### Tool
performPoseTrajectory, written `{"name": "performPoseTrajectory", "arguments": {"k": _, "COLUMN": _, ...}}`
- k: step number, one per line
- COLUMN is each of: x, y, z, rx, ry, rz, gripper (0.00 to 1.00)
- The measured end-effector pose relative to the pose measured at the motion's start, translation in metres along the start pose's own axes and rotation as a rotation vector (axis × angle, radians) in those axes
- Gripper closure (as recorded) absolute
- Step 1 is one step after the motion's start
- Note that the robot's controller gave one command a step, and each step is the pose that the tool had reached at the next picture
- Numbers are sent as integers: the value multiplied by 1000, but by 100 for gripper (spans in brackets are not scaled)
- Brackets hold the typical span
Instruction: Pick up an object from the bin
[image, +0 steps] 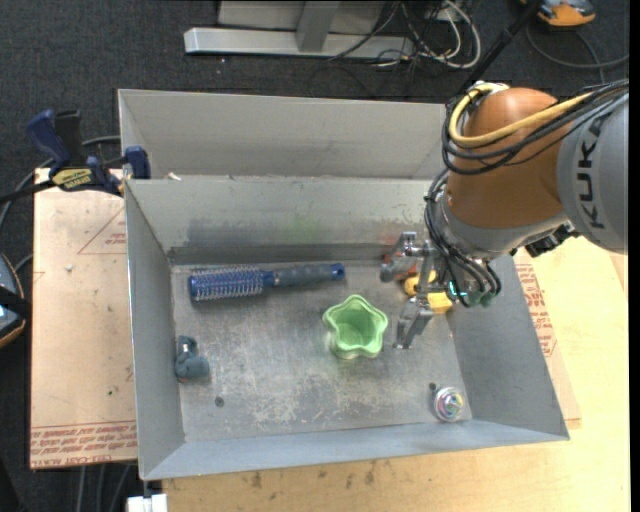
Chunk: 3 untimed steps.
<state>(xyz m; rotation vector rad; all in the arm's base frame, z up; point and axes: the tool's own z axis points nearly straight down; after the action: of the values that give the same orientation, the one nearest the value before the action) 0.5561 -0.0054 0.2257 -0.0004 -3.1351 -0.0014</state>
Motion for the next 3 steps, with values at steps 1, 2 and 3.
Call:
{"name": "performPoseTrajectory", "arguments": {"k": 1, "x": -10, "y": 45, "z": 135, "rx": 0, "ry": -2, "rz": -401, "gripper": 0}}
{"name": "performPoseTrajectory", "arguments": {"k": 2, "x": -13, "y": 45, "z": 130, "rx": 0, "ry": -12, "rz": -400, "gripper": 100}}
{"name": "performPoseTrajectory", "arguments": {"k": 3, "x": -5, "y": 43, "z": 18, "rx": 3, "ry": -16, "rz": -401, "gripper": 100}}
